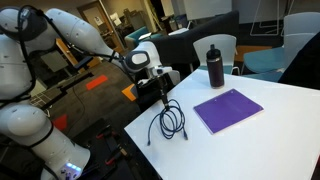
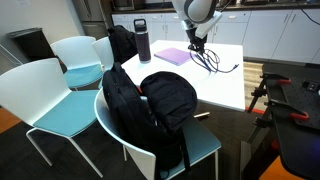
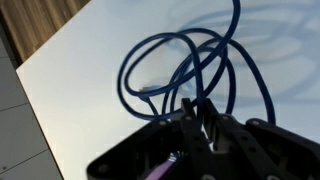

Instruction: Remove the cable from the bag and put it on the table

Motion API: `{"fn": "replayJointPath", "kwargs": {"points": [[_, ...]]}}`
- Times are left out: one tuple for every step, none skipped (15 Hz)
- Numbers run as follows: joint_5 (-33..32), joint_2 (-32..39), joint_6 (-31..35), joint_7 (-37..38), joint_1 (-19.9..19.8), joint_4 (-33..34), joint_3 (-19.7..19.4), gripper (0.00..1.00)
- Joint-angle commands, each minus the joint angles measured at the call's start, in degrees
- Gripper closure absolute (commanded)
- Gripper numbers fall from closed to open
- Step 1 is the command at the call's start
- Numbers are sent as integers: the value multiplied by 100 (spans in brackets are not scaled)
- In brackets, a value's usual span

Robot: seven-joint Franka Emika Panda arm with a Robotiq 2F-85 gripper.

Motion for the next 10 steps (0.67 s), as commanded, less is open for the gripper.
{"fn": "replayJointPath", "kwargs": {"points": [[-701,74,-305,690,-730,459,808,52],[-911,22,-262,870,-836,445,952,43],[-1162,-104,-195,1090,-872,346,1037,37],[-1401,-244,-137,1295,-893,236,1104,28],[-1634,-369,-103,1480,-917,132,1169,21],[-1882,-551,-66,1663,-920,-15,1216,15],[-2150,-732,5,1883,-922,-161,1257,6],[-2448,-957,128,2134,-914,-361,1280,1],[-2780,-1210,279,2412,-912,-577,1302,0],[-3172,-1525,529,2795,-911,-846,1311,0]]}}
